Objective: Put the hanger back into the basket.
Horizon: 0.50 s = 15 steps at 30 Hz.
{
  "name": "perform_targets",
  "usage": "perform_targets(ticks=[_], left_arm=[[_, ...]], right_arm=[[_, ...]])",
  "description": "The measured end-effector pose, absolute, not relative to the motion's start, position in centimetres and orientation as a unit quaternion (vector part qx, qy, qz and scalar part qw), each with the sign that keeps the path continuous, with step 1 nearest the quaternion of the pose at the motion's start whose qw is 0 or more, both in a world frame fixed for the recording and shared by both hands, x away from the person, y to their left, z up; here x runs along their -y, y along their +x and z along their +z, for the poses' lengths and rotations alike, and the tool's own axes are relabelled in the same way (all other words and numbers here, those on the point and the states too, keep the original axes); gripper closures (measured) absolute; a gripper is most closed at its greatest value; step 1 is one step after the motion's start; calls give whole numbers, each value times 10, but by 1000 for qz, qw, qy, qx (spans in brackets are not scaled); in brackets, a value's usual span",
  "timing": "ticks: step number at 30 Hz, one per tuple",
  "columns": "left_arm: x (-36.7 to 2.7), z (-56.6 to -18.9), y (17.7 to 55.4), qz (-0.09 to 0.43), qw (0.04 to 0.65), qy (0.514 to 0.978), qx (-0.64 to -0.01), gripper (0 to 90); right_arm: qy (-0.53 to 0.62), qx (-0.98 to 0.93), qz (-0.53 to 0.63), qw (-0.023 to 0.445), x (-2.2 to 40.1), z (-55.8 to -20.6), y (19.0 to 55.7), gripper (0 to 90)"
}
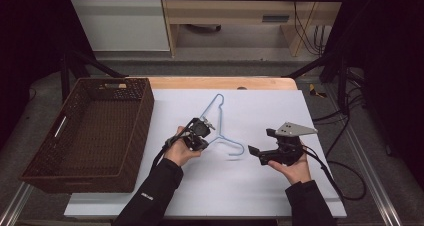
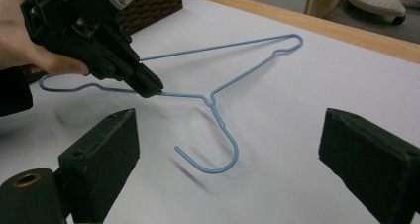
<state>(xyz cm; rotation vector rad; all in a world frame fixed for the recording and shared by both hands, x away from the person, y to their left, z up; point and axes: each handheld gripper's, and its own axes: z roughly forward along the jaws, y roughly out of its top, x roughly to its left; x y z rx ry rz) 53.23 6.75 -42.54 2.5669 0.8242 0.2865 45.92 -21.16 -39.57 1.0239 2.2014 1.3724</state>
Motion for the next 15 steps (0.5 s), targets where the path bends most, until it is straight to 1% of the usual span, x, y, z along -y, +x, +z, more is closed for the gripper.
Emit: perform_targets(ticks=[15], left_arm=[[-71,-418,527,112,228,920,-298,877]], right_arm=[[361,-787,473,165,201,-405,466,102]])
